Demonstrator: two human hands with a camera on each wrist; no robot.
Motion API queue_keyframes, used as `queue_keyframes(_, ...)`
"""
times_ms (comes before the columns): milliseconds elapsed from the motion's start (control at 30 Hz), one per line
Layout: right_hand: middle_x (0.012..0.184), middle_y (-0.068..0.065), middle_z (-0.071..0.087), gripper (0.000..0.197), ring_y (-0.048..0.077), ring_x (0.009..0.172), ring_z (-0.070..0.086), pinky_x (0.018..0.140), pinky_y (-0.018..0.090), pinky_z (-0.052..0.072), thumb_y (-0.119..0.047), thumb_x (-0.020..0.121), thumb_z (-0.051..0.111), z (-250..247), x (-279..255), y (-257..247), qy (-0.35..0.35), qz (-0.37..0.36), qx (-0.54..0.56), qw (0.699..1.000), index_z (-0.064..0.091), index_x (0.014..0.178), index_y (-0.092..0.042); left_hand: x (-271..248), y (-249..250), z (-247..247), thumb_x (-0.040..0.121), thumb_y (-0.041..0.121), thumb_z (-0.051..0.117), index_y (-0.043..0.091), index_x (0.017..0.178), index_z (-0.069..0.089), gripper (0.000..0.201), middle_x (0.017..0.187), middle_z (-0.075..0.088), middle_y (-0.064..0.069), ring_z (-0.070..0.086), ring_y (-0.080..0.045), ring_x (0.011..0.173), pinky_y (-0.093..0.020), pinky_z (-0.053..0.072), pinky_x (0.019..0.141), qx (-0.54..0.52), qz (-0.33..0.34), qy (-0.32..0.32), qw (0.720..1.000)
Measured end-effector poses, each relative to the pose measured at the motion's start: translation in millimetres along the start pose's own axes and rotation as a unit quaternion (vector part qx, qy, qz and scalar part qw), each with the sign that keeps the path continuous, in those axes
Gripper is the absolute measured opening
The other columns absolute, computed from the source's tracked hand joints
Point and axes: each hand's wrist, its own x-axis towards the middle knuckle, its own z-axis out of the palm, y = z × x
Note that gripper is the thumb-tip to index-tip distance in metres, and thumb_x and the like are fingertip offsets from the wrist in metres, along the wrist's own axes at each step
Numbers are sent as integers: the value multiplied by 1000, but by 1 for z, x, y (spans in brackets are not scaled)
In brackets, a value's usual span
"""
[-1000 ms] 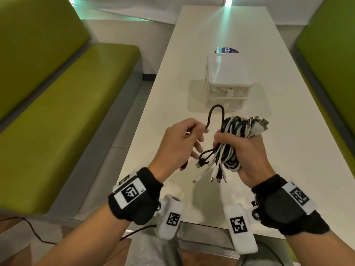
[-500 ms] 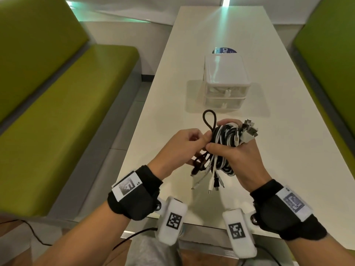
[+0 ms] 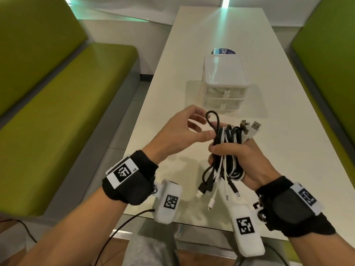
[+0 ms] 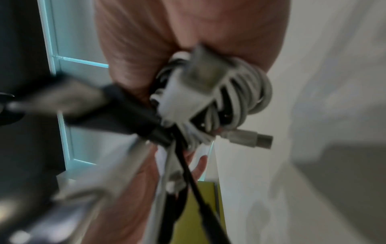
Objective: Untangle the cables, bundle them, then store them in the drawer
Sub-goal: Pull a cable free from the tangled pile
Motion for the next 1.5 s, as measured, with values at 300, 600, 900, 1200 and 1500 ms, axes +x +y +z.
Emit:
queue_keyframes(300,78,9,60,27,24,77,63,72,43,57,8,75,66,12,6,14,103,-119,-15,987,62,85,-16,-24,-3,39,80,34,77,20,141,39,74,133,57,9,56,1,116,-17,43,96,-40,-62,-159,984)
queue_keyframes(600,97,15,64,39,22,90,68,78,37,56,13,78,66,13,1,9,55,-105,9,993,57,104,-15,-12,1,48,61,21,81,24,103,67,44,99,71,2,69,-15,94,-44,56,86,-15,7,-117,993)
queue_keyframes(900,138,24,52,92,29,134,46,97,46,49,-20,71,82,-11,-1,1,-200,-23,127,971,31,148,-33,-17,25,49,64,-3,65,-5,85,57,22,70,61,-16,61,-24,66,-28,46,56,-44,-9,-189,981)
queue_keyframes(1200,99,1,68,81,32,127,51,100,52,46,-29,65,87,-12,-3,13,-207,20,111,972,50,137,-17,-29,9,48,66,-13,61,2,73,52,19,65,54,-15,53,-25,61,-20,44,51,-131,-60,-240,960)
queue_keyframes(1500,105,6,73,48,33,127,53,109,46,40,-31,61,88,-15,4,5,-201,38,90,975,72,104,-15,-26,-7,61,56,14,60,4,55,56,11,49,56,-7,49,-17,45,-24,44,51,-299,-99,-297,901)
